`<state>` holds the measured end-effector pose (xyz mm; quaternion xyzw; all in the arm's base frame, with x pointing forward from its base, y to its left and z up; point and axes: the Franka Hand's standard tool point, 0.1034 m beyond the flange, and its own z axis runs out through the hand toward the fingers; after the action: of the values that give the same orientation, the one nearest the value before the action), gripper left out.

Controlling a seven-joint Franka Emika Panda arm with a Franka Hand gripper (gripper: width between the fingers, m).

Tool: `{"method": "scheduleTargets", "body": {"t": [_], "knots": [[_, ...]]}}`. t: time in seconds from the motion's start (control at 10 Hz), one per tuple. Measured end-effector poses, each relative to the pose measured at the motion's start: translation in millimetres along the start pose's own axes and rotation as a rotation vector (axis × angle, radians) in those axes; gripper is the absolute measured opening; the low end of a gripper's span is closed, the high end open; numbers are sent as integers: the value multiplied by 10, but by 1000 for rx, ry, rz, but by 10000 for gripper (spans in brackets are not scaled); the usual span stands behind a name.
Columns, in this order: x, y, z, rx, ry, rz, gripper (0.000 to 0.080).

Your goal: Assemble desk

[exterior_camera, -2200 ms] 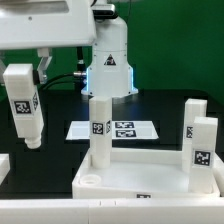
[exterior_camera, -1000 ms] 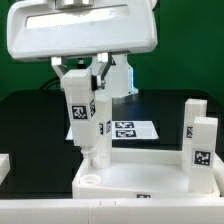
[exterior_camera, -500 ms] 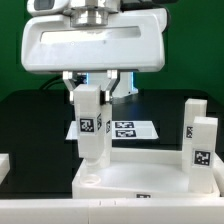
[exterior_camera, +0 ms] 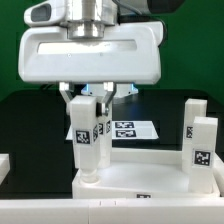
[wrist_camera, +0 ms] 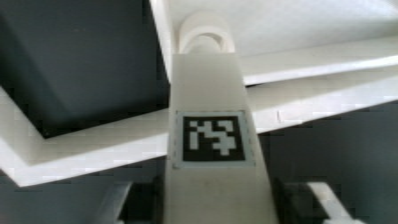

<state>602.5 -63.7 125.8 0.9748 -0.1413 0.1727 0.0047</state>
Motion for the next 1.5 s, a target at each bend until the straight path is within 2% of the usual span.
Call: {"method": "scheduleTargets", "body": {"t": [0.3, 0.8, 0.9, 1.0, 1.1, 1.2, 1.3, 1.4, 1.5], "knots": [[-70, -16, 102, -10, 4, -9, 284], [-58, -50, 120, -17, 49, -20, 284], [-60, -49, 122, -17, 49, -20, 380], [-60, -49, 123, -17, 49, -20, 380], [-80, -51, 125, -10, 11, -16, 567], [-11, -61, 64, 9, -54, -3, 631], [68, -47, 43, 11, -49, 3, 631], [47, -34, 66, 12, -69, 7, 647], [-36, -53, 93, 27, -185, 27, 649]]}}
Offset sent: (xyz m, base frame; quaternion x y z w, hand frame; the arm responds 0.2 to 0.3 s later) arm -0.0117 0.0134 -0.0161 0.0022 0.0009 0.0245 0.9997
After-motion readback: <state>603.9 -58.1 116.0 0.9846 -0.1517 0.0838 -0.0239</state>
